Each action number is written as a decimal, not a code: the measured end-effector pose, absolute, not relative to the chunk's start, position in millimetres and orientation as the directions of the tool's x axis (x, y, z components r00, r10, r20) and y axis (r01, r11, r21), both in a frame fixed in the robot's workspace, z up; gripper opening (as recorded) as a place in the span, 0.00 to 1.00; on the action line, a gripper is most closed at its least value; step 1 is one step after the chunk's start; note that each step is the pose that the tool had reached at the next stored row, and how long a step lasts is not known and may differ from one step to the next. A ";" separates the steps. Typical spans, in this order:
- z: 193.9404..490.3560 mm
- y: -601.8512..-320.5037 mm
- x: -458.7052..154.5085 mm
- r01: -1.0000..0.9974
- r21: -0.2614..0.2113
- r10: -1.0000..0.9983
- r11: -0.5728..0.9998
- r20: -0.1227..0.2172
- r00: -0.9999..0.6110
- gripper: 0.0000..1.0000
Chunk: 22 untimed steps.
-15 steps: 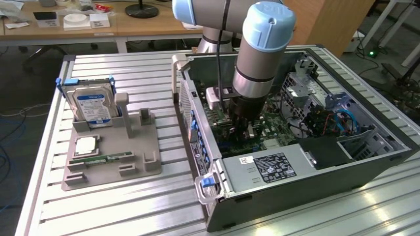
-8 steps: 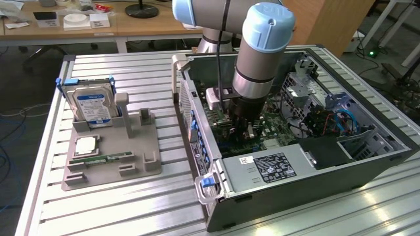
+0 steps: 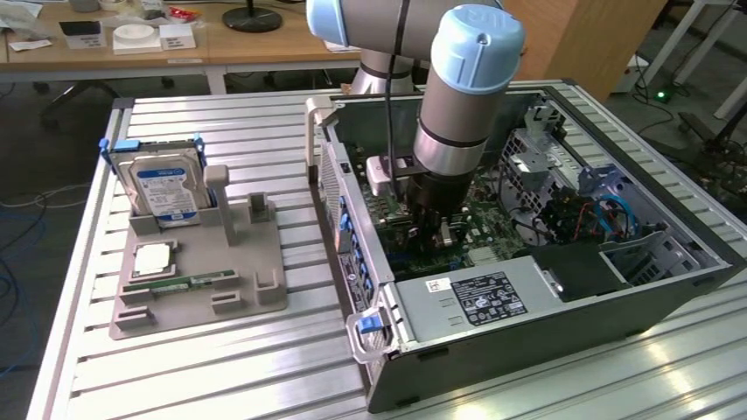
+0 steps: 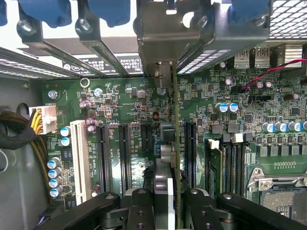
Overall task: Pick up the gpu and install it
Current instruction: 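Insert the gpu into the slot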
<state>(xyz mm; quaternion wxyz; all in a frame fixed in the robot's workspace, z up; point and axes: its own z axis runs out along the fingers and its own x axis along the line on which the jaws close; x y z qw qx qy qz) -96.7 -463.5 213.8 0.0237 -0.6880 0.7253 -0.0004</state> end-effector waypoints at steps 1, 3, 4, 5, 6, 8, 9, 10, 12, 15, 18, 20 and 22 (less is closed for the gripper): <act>214.0 -463.5 -96.6 -0.998 -0.033 -0.998 0.053 -0.034 -0.052 0.29; 214.4 -463.5 -96.6 -0.998 -0.033 -0.998 0.053 -0.034 -0.052 0.29; 214.6 -463.5 -96.7 -0.998 -0.033 -0.998 0.053 -0.034 -0.052 0.29; 214.7 -463.5 -96.7 -0.998 -0.033 -0.998 0.053 -0.034 -0.052 0.29; 214.8 -463.5 -96.7 -0.998 -0.033 -0.998 0.053 -0.034 -0.052 0.29; 214.8 -463.5 -96.7 -0.998 -0.033 -0.998 0.053 -0.034 -0.052 0.29; 214.8 -463.5 -96.7 -0.998 -0.033 -0.998 0.053 -0.034 -0.052 0.29; 215.0 -463.5 -96.7 -0.998 -0.033 -0.998 0.053 -0.034 -0.052 0.29; 215.5 -463.6 -96.7 -0.998 -0.033 -0.998 0.053 -0.034 -0.052 0.29; 215.5 -463.6 -96.7 -0.998 -0.033 -0.998 0.053 -0.034 -0.052 0.36; 215.7 -463.5 -96.7 -0.998 -0.033 -0.998 0.053 -0.034 -0.052 0.36; 219.5 -463.6 -96.6 -0.998 -0.035 -0.998 0.053 -0.034 -0.052 0.36; 224.7 -463.6 -96.6 -0.998 -0.037 -0.998 0.053 -0.034 -0.052 0.36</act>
